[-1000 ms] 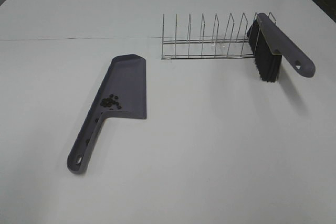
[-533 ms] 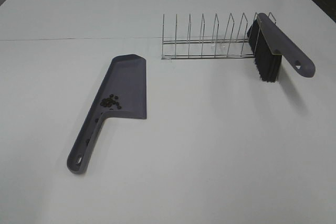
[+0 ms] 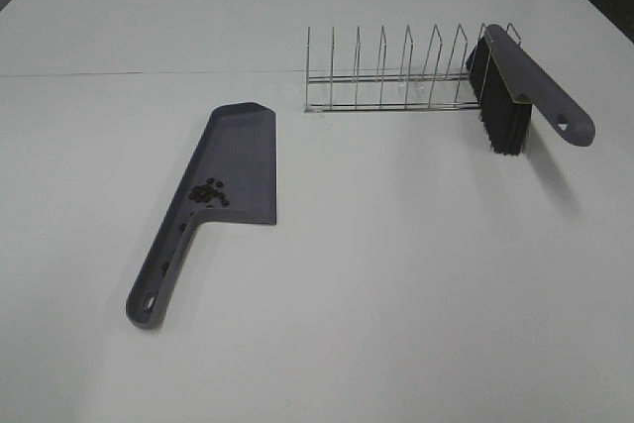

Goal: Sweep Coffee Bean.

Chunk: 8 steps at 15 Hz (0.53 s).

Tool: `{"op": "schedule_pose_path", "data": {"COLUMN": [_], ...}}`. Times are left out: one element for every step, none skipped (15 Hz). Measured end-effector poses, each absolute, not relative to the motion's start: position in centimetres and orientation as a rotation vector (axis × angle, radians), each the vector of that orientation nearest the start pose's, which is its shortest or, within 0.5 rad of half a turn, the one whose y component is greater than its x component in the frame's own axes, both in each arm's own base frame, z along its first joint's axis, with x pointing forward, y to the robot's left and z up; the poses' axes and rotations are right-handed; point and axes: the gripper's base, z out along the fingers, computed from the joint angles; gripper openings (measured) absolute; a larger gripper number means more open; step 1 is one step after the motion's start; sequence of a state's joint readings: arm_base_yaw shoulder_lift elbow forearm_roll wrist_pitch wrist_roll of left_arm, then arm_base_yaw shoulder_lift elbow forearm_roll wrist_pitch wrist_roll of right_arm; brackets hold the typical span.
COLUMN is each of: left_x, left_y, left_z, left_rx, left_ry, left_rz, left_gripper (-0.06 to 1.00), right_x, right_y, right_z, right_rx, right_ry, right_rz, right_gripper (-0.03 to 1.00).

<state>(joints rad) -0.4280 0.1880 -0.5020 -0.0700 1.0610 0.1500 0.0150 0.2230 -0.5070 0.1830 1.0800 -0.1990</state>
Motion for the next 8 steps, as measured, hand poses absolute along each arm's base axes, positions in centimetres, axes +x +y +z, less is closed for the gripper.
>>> {"op": "schedule_pose_path", "data": {"left_x": [1.94, 1.94, 1.94, 1.94, 1.94, 1.94, 1.94, 1.94], "left_y": [-1.49, -1.49, -1.49, -1.49, -1.49, -1.49, -1.49, -1.49], "left_z": [27.62, 27.62, 27.62, 27.62, 27.62, 27.62, 27.62, 27.62], "left_rx": [0.633, 0.633, 0.633, 0.633, 0.633, 0.633, 0.633, 0.633], "left_ry": [2.147, 2.147, 2.147, 2.147, 2.147, 2.147, 2.147, 2.147], "left_rz": [-0.238, -0.238, -0.238, -0.238, -0.238, -0.238, -0.238, -0.238], "left_gripper": [0.7, 0.7, 0.7, 0.7, 0.7, 0.7, 0.7, 0.7], "right_x": [2.71, 2.71, 2.71, 2.71, 2.71, 2.71, 2.71, 2.71], "right_y": [1.5, 1.5, 1.5, 1.5, 1.5, 1.5, 1.5, 1.5], "right_z": [27.65, 27.65, 27.65, 27.65, 27.65, 27.65, 27.65, 27.65], "right_rx": [-0.228, -0.228, -0.228, -0.228, -0.228, -0.229, -0.229, -0.231], "right_ry": [2.253, 2.253, 2.253, 2.253, 2.253, 2.253, 2.253, 2.253], "right_rz": [0.132, 0.132, 0.132, 0.132, 0.132, 0.131, 0.131, 0.131], "right_gripper": [0.63, 0.63, 0.63, 0.63, 0.63, 0.63, 0.63, 0.63]}}
